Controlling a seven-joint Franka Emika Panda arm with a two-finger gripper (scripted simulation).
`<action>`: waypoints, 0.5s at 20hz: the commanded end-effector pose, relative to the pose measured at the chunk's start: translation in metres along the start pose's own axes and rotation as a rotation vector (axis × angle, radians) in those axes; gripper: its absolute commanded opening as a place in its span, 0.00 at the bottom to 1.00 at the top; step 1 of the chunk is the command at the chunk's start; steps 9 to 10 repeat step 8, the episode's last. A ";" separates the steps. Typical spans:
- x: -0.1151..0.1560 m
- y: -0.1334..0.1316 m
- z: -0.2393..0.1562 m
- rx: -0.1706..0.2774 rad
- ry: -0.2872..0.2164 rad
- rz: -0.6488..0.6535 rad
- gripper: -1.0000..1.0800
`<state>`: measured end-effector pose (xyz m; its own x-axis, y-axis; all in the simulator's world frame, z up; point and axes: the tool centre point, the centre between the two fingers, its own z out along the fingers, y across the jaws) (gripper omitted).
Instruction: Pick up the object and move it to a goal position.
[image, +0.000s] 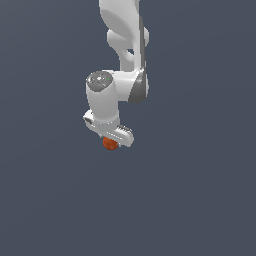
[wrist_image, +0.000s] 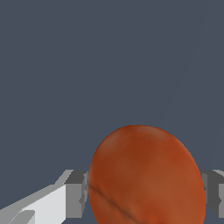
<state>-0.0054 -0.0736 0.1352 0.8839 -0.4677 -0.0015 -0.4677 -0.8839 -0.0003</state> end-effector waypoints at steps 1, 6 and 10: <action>0.005 0.015 -0.013 0.001 0.001 -0.001 0.00; 0.011 0.030 -0.026 0.000 0.001 -0.001 0.00; 0.012 0.031 -0.027 0.000 0.001 -0.001 0.00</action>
